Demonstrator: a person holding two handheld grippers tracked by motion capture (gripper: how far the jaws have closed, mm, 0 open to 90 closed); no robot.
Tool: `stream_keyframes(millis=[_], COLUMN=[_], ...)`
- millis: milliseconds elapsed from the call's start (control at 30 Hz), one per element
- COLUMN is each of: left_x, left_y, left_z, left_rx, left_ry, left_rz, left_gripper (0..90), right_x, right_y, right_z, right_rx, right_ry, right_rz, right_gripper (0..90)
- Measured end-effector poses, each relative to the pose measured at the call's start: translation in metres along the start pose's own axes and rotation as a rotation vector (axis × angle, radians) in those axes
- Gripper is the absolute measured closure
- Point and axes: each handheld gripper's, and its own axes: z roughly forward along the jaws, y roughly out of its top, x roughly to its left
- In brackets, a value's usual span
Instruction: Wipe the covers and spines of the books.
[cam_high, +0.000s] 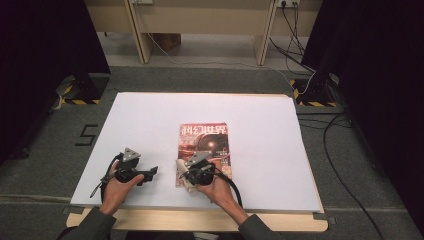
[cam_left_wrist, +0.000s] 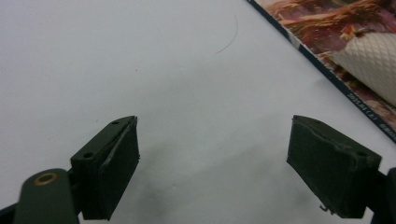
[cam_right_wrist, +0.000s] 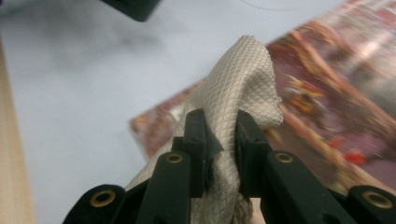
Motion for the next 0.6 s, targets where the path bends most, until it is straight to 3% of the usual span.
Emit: stream_keyframes(millis=[267, 400, 600], left_x=[0.000, 0.000, -0.001], left_y=[0.001, 0.000, 0.000], left_z=[0.000, 0.000, -0.001], left_rx=[-0.002, 0.000, -0.004], left_ry=[-0.005, -0.007, -0.009], left_rz=[0.000, 0.000, 0.001], left_gripper=[15.5, 15.6, 15.6], right_x=[0.016, 0.013, 0.002], right_y=[0.007, 0.005, -0.004], right_z=[0.008, 0.006, -0.003], right_rx=[-0.005, -0.004, -0.001], right_ry=[0.037, 0.052, 0.037], right_rz=[-0.034, -0.016, 0.016], right_gripper=[77.6, 77.5, 77.5])
